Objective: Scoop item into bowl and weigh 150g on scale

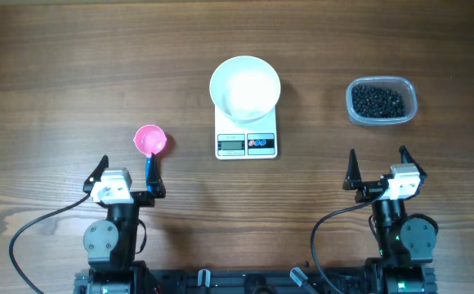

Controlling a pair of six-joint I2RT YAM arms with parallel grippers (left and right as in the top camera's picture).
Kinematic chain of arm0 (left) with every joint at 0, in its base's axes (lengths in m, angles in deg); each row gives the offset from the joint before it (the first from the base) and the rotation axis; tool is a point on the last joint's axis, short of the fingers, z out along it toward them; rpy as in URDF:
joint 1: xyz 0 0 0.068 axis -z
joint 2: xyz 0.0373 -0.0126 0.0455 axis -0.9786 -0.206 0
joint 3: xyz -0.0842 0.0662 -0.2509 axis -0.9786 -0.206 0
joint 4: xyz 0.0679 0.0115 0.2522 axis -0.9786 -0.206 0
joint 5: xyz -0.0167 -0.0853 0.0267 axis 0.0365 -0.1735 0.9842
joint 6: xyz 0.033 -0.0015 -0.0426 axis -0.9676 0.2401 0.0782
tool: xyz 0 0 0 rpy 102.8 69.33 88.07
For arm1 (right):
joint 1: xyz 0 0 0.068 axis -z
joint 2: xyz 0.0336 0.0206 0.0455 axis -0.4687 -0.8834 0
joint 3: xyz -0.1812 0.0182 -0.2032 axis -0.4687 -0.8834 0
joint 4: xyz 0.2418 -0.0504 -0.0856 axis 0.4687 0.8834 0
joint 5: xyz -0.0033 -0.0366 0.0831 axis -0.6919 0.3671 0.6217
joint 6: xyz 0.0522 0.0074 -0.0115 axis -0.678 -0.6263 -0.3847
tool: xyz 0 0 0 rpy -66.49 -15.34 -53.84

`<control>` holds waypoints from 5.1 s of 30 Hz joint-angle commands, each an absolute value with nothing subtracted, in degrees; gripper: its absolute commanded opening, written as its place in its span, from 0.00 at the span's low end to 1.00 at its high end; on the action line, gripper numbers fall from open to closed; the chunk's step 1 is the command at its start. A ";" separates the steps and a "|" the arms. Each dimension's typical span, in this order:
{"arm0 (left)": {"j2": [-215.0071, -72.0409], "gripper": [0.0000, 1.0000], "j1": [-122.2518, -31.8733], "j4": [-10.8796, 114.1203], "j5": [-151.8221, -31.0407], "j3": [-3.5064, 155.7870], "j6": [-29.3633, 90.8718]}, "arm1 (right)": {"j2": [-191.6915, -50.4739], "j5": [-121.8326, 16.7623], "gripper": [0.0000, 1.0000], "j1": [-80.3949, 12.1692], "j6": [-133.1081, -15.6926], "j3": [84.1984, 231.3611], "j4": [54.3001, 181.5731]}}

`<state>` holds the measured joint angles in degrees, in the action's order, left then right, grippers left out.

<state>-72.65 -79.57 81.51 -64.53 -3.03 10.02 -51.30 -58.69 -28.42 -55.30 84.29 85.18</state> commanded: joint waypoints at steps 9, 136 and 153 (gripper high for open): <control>-72.26 1.00 -79.35 81.44 -64.57 -3.42 10.00 | -51.28 -58.12 1.00 -28.75 -56.02 84.20 85.05; -153.09 0.91 -84.29 59.26 -75.13 28.40 30.98 | -51.28 -58.12 1.00 -28.75 -56.02 84.20 85.05; -153.50 0.53 -84.29 59.61 -78.56 28.40 30.94 | -51.28 -58.12 1.00 -28.75 -56.02 84.20 85.05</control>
